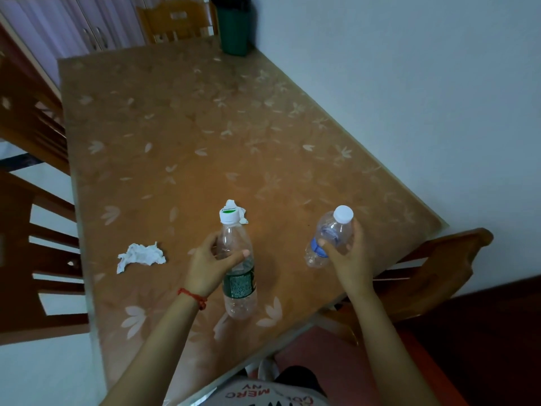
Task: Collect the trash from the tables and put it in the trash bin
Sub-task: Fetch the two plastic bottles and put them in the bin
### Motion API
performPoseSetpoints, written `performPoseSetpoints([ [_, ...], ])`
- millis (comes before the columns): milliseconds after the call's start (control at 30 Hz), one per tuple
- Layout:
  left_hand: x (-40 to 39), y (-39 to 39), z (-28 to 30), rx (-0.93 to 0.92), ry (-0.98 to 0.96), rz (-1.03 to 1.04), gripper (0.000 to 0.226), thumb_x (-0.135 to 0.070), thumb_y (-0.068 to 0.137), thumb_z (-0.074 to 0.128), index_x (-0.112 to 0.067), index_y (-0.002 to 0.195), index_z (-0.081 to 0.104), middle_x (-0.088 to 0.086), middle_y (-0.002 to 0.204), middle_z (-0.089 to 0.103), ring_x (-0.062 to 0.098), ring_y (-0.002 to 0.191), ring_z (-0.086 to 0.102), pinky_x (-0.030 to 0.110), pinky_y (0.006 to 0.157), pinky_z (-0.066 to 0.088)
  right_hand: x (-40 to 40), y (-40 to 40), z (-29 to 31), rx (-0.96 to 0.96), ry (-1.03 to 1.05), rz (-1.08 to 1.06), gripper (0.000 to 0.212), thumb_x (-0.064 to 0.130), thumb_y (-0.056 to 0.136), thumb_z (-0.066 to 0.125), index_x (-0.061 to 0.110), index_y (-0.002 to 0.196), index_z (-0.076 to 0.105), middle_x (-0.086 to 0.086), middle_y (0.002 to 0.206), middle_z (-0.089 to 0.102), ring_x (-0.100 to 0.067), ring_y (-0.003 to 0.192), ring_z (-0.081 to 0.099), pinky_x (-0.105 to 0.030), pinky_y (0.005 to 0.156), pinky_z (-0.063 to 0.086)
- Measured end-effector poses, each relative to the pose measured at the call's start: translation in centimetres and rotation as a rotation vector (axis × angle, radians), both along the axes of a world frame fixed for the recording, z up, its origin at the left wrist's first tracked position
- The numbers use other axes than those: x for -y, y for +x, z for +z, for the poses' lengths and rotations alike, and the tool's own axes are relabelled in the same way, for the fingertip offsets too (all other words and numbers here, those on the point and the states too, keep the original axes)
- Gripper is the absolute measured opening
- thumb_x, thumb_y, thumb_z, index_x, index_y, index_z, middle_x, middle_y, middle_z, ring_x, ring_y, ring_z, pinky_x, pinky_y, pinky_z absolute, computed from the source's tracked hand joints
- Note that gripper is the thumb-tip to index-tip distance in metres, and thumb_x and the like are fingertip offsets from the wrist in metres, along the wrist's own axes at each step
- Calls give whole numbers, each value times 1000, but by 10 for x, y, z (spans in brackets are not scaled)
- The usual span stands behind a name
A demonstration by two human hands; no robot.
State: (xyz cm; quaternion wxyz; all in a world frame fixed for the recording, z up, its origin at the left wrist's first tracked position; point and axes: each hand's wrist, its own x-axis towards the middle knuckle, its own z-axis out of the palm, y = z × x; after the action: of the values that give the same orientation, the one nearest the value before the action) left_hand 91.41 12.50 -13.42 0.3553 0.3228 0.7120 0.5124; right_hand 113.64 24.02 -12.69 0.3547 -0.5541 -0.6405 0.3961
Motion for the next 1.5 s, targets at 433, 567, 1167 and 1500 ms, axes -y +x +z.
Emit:
performPoseSetpoints([
  [433, 25, -1, 8, -45, -36, 202, 29, -13, 70, 76, -24, 90, 59, -5, 90, 66, 10, 85, 62, 22, 69, 47, -24, -19, -12, -114, -184, 197, 71, 27, 69, 79, 19, 131, 45, -3, 122, 60, -18, 109, 59, -39, 88, 52],
  [567, 47, -4, 12, -33, -47, 303, 31, -12, 72, 74, -13, 99, 59, -2, 91, 66, 11, 85, 62, 25, 73, 48, -19, -36, -11, -112, -227, 336, 64, 24, 73, 76, 18, 130, 48, 1, 115, 63, -10, 102, 60, -24, 76, 49],
  [1167, 212, 11, 30, 6, -86, 831, 33, -18, 79, 68, -12, 109, 56, 8, 106, 61, 25, 96, 57, 34, 80, 45, 86, -120, 3, -109, -351, 928, 36, 14, 78, 71, 30, 106, 55, 9, 101, 65, -7, 93, 62, -19, 71, 52],
  [1500, 382, 50, 29, 115, -51, 1140, 45, -14, 78, 69, -7, 120, 55, 6, 97, 64, 18, 89, 60, 30, 82, 46, 232, -150, 4, -29, -402, 1257, 24, 8, 80, 68, 24, 94, 58, 7, 94, 67, 1, 80, 65, -15, 70, 51],
])
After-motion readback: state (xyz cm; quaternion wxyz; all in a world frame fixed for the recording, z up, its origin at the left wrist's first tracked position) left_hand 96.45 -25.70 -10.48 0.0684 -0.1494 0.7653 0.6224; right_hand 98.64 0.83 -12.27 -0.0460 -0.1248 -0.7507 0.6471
